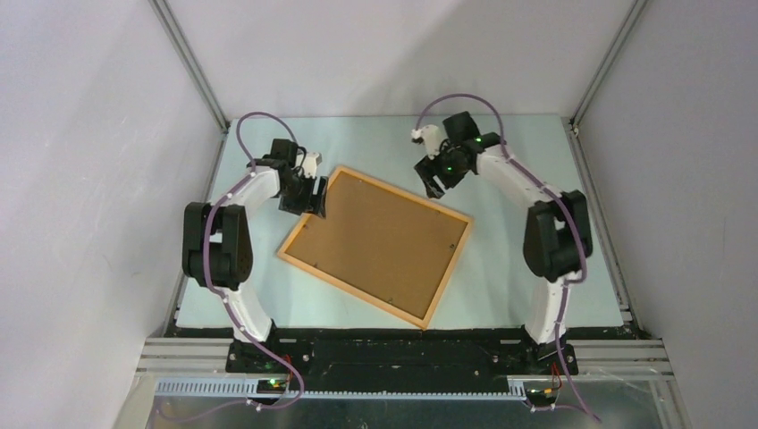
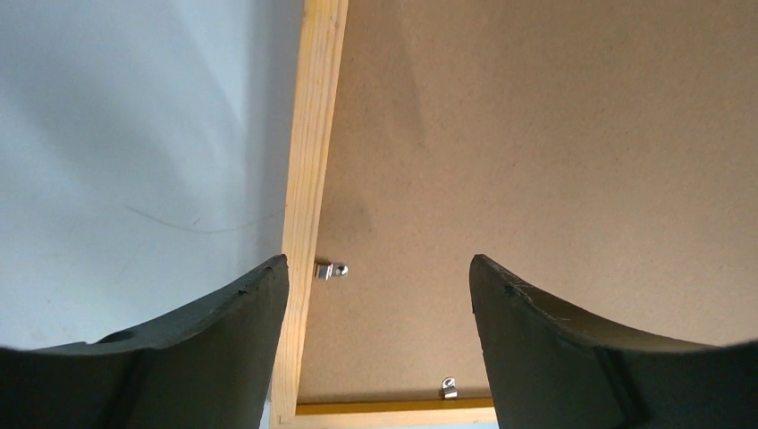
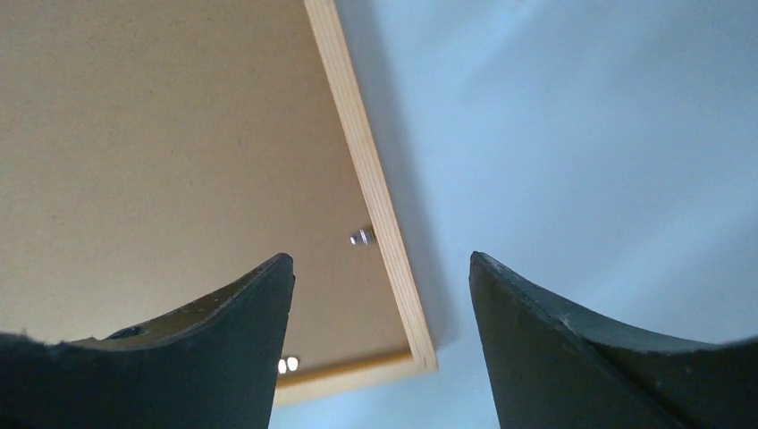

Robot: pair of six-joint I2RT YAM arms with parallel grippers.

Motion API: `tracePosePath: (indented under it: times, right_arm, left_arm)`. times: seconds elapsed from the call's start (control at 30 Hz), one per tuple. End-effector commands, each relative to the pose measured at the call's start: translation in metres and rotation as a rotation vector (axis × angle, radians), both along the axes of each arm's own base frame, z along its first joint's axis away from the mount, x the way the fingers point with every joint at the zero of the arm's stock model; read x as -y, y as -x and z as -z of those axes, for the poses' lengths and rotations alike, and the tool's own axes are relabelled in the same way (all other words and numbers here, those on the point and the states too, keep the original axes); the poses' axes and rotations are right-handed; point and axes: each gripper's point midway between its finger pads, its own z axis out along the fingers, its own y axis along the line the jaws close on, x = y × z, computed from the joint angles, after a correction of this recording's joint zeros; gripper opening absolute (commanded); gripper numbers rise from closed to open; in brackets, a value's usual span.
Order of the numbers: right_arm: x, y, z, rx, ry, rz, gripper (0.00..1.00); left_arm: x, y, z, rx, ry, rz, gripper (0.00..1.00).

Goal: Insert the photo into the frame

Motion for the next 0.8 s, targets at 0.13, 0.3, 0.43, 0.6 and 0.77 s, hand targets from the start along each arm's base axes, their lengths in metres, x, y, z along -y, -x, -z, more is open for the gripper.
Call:
tracePosePath:
  times: [0.13,0.3,0.43,0.6,0.77]
  right_arm:
    - [0.05,0.023,-0.046,-0.008,-0.228,0.256,0.78]
    - [0.073,0.053,-0.02,-0.11,-0.236,0.354,0.75]
    - [0.083,0.072,0.004,-0.203,-0.254,0.407,0.71]
    - [0.083,0.086,0.029,-0.346,-0.316,0.449,0.67]
    - [0.081,0.092,0.05,-0.447,-0.332,0.476,0.65]
  left_arm:
    - [0.016,-0.025,-0.006,0.008,0.096,-0.025,0.79]
    - [0.015,-0.038,-0.004,0.014,0.085,-0.039,0.79]
    - [0.012,-0.049,0.0,0.017,0.063,-0.053,0.78]
    - [0.009,-0.06,0.003,0.024,0.046,-0.069,0.77]
    - [0.009,-0.063,0.011,0.007,0.045,-0.075,0.77]
